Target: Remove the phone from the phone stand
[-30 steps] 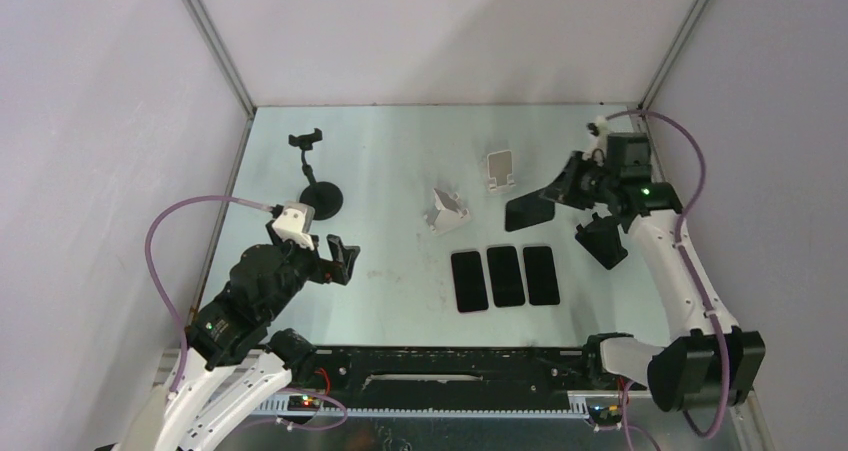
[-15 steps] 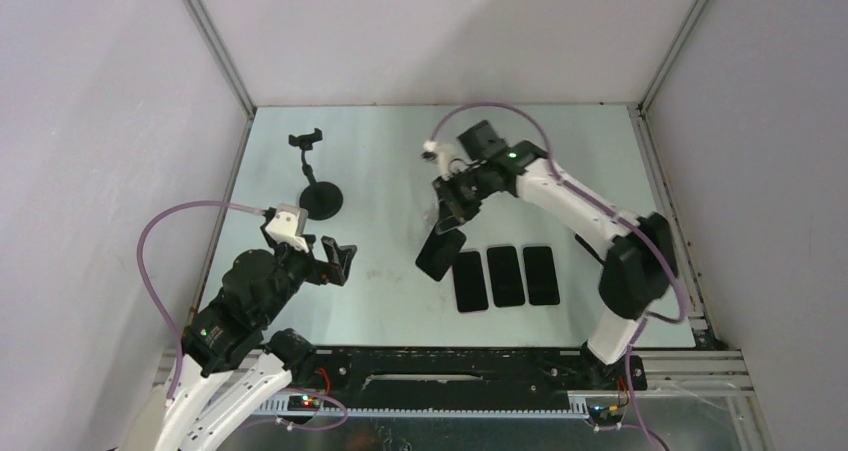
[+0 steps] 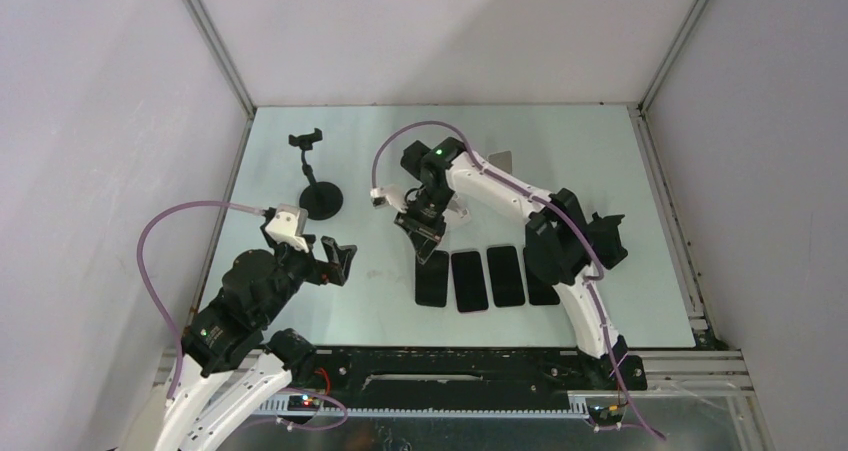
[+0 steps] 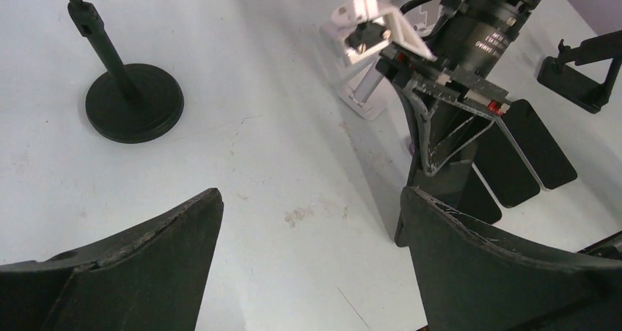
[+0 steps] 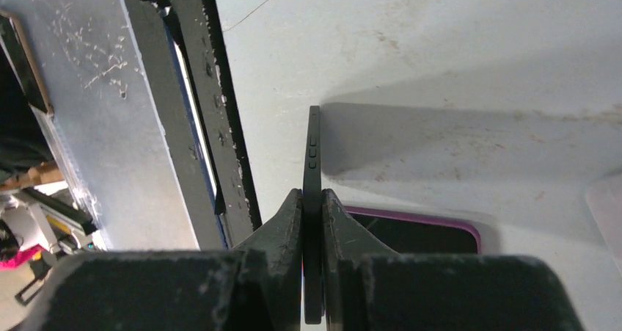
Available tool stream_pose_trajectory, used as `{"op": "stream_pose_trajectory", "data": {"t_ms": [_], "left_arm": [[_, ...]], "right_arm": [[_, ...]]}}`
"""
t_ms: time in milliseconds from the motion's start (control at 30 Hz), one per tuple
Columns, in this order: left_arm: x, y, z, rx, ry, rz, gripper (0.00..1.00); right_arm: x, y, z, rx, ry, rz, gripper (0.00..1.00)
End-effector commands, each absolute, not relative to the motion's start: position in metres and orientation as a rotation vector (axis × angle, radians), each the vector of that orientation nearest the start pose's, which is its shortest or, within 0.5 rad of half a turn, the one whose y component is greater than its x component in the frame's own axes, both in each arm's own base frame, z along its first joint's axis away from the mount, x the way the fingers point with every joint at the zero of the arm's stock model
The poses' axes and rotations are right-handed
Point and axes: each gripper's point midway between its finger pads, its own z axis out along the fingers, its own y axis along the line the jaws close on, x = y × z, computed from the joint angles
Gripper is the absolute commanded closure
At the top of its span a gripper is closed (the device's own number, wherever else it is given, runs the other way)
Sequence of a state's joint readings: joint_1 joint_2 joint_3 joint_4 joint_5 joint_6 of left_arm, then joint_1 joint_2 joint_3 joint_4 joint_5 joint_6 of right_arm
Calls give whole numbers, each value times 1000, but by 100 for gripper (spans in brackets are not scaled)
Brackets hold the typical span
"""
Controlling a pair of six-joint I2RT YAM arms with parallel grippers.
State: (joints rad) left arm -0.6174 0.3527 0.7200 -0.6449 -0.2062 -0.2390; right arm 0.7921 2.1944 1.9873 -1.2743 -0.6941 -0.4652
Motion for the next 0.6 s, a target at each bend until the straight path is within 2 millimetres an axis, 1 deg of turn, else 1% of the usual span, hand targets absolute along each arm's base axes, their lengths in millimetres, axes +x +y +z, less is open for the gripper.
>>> {"op": "stream_pose_trajectory", "data": {"t_ms": [0, 133, 233, 300, 567], "left_arm": [[187, -100, 250, 189, 1819, -422, 2], [187, -100, 249, 189, 1821, -421, 2], [187, -100, 249, 189, 1823, -419, 2], [187, -100, 249, 189, 1822, -419, 2], [188, -102, 247, 196, 1832, -419, 2]], "right_arm": [[194, 361, 120, -1943, 2341, 1176, 91], [196, 366, 107, -1967, 2363, 1140, 87], [200, 367, 95, -1985, 2392, 1065, 84], [202, 366, 89, -1991, 2400, 1040, 81], [217, 370, 72, -1977, 2387, 942, 69]]}}
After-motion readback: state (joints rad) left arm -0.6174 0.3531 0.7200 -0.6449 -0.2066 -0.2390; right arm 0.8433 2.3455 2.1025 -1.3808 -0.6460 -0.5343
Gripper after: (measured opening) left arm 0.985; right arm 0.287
